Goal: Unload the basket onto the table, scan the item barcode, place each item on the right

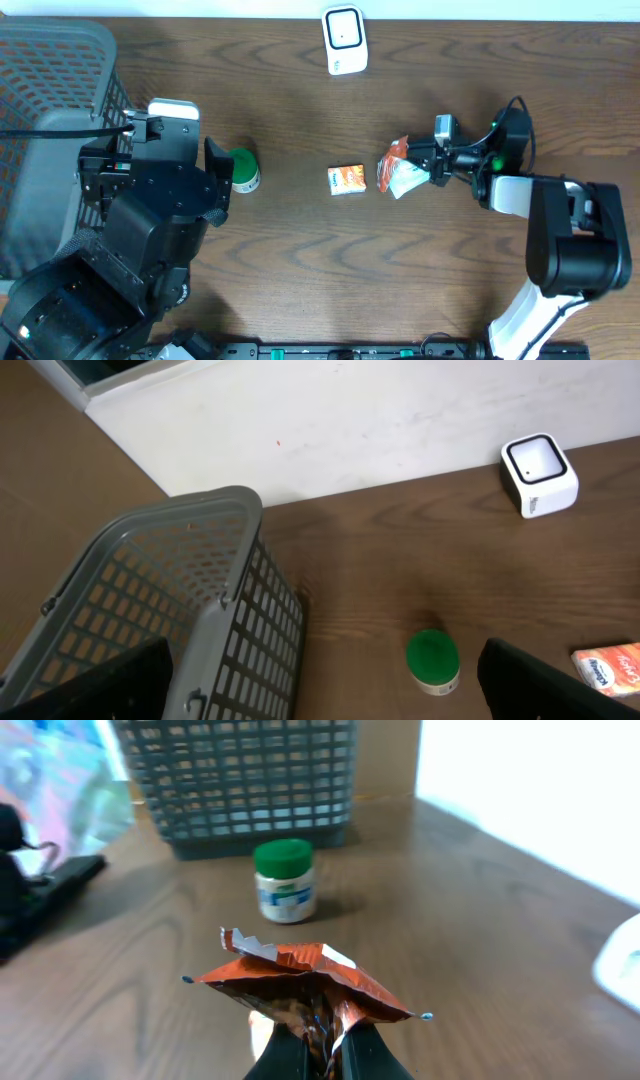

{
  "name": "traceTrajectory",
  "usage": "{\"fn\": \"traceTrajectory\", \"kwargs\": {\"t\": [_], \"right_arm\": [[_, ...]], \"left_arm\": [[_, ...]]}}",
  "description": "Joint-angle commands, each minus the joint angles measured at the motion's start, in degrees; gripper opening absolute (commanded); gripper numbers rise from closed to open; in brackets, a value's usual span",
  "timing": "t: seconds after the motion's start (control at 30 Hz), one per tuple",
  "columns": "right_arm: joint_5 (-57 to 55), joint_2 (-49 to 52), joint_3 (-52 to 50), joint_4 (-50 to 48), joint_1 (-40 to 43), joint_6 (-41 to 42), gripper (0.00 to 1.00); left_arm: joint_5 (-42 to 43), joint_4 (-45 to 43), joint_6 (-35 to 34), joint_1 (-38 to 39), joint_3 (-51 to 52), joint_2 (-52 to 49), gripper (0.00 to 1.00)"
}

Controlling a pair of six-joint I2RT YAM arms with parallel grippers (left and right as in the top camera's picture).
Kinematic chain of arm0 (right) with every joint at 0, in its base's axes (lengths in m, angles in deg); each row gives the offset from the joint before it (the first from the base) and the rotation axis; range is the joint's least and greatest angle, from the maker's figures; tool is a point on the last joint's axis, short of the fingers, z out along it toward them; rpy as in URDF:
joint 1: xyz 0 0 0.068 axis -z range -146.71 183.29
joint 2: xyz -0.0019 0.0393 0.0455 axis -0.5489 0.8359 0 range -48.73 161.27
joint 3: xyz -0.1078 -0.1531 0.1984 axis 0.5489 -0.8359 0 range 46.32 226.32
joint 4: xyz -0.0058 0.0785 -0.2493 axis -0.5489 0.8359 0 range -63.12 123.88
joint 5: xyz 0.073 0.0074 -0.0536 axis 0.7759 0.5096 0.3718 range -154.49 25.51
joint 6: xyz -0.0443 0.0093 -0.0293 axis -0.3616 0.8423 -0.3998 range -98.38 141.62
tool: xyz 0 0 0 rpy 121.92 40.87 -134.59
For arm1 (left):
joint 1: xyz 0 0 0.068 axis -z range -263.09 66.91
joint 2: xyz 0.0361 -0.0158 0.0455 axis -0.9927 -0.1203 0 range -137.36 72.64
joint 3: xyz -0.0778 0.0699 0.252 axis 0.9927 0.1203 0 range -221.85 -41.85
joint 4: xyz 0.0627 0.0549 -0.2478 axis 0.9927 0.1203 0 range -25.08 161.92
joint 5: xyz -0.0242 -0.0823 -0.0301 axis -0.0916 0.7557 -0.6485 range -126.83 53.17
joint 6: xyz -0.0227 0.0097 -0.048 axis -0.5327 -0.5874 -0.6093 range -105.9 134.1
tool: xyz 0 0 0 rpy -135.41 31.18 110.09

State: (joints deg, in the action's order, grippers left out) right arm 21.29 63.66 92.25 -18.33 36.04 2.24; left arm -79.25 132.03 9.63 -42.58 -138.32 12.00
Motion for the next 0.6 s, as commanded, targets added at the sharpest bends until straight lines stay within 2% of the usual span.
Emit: {"fn": "traceTrajectory", "kwargs": {"t": [0.0, 0.3, 0.43, 0.53, 0.57], "right_arm": [[3.5, 3.2, 0.2, -0.2, -0.9, 1.7, 0.01], [3.5, 4.6, 0.1, 0.9, 1.3, 8.3, 0.01], [3.5, 4.5, 0.1, 0.6, 2.9, 12.3, 0.21], [3.5, 4.5, 0.1, 0.6, 4.1, 14.7, 0.44], [3.6, 4.5, 0.1, 0.7, 4.6, 14.7, 0.46]], "left_arm": [[-1.1, 0.2, 0.3, -0.2, -0.3, 0.0, 0.98], [-1.1, 0.2, 0.3, -0.2, -0.3, 0.0, 0.98], [-1.1, 0.2, 0.3, -0.2, -0.3, 0.0, 0.98], [-1.1, 0.2, 0.3, -0.2, -0.3, 0.0, 0.98], [-1.1, 0.2, 0.3, -0.2, -0.3, 0.0, 0.98]]}}
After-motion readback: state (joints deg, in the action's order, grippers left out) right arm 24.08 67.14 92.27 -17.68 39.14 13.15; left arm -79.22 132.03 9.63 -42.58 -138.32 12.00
